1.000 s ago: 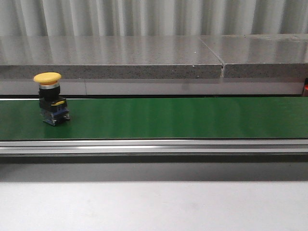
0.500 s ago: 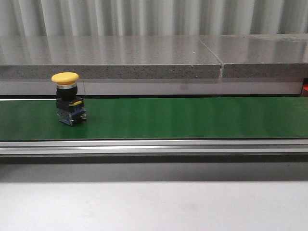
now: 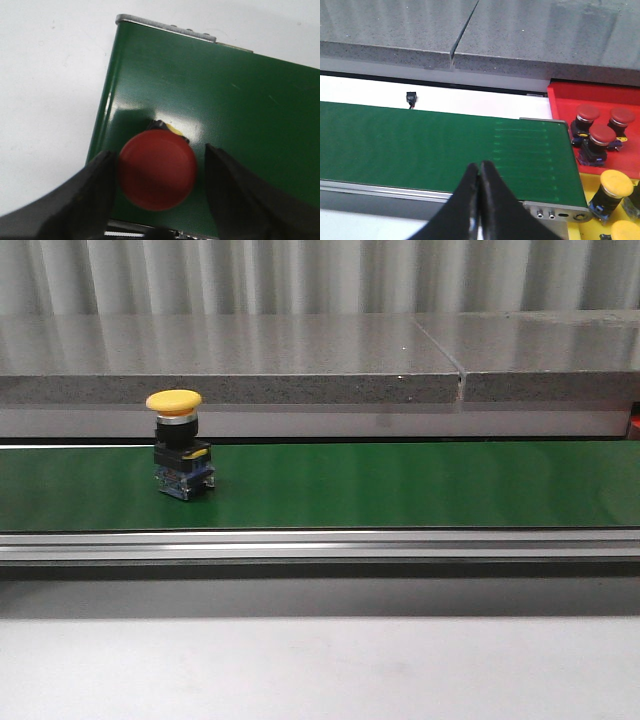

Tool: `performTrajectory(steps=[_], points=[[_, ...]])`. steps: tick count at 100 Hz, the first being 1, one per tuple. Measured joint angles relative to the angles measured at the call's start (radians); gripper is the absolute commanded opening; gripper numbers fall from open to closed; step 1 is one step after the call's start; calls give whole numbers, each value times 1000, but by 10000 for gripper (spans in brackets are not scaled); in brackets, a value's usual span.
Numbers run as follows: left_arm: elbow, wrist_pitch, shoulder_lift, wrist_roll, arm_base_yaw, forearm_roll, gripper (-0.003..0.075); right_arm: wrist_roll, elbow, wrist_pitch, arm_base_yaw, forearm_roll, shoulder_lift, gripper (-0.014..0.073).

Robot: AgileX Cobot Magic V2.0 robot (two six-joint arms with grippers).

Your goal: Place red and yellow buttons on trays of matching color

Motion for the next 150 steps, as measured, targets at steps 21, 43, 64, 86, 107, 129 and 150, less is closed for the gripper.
performTrajectory(steps=[21,43,64,86,107,129,150], points=[[0,-26,-14,0,0,-21,452,0,0,0,0,0,0,-67],[0,-47,-114,0,-6,-25,426,0,0,0,0,0,0,-67],[0,-47,-228,41,-77,-25,293,0,0,0,0,0,0,-67],[13,-46,-318,53,-220,-27,114,0,0,0,0,0,0,-67],[99,-73,-410,54,-342,-33,-20,0,0,0,0,0,0,-67],[228,-85,-552,54,-363,-36,-20,0,0,0,0,0,0,-67],[358,-79,-740,54,-363,-36,-20,0,0,0,0,0,0,-67]])
